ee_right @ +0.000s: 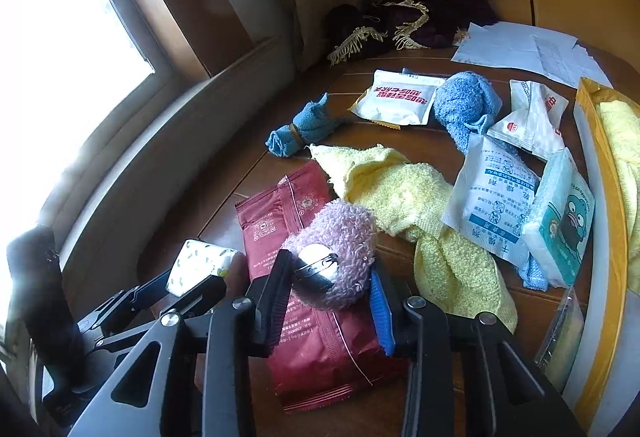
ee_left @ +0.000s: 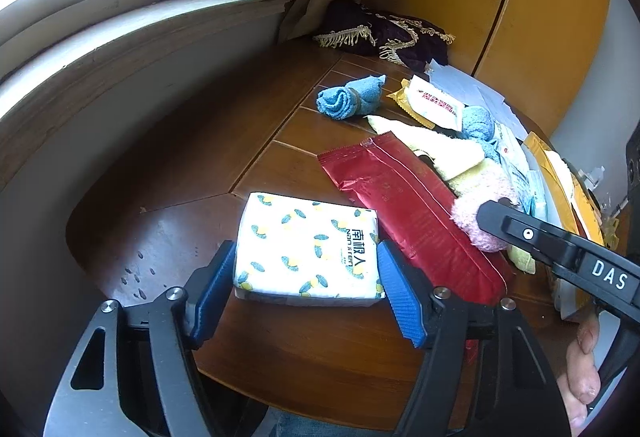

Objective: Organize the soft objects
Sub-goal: 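Grasp the pink fluffy ball with the right gripper while the left grasps the tissue pack, then lower the pink ball into the box and open the right gripper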

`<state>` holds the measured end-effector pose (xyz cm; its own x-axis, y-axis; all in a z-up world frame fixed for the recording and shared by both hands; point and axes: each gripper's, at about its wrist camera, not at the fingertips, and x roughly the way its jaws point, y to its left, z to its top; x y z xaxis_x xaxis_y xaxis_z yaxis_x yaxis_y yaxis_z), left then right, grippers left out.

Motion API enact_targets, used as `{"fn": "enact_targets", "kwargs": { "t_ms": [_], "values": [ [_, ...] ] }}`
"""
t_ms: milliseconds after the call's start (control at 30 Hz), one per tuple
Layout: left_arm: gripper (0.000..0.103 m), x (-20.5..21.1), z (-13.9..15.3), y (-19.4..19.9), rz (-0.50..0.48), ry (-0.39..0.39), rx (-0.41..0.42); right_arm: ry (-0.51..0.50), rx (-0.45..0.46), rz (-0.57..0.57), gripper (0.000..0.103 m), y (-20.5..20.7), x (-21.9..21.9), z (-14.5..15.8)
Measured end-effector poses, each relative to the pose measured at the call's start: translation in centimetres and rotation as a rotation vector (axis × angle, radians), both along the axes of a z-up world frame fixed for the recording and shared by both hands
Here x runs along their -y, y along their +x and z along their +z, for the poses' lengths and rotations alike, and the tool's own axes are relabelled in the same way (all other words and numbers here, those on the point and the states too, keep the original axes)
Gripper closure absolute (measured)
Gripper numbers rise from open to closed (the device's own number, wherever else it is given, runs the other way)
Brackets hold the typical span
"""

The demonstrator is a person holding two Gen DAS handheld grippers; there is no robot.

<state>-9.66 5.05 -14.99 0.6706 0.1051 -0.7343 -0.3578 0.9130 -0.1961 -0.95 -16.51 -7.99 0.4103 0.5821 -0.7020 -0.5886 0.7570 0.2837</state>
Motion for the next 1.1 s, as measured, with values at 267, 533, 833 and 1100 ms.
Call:
{"fn": "enact_targets", "kwargs": {
  "t_ms": [267,533,833,1100],
  "values": [
    [0.033,-2.2,2.2,-1.5,0.052,-0.148,0.123,0.090,0.035,-0.048,0.065,-1.1,3.8,2.7],
    [0.033,4.1,6.3,0.9,-0.141,-0.199,0.202,0.131,0.055,-0.165,0.065,-0.8,10.3,4.4],
    [0.033,15.0,8.8,5.7,-0.422,-0.183,0.191,0.074,0.013,-0.393,0.065,1.6,19.6,3.4],
    [0.033,20.6,7.9,8.9,-0.543,-0.139,0.110,-0.040,0.017,-0.496,0.065,2.0,22.7,2.0]
  ]
}}
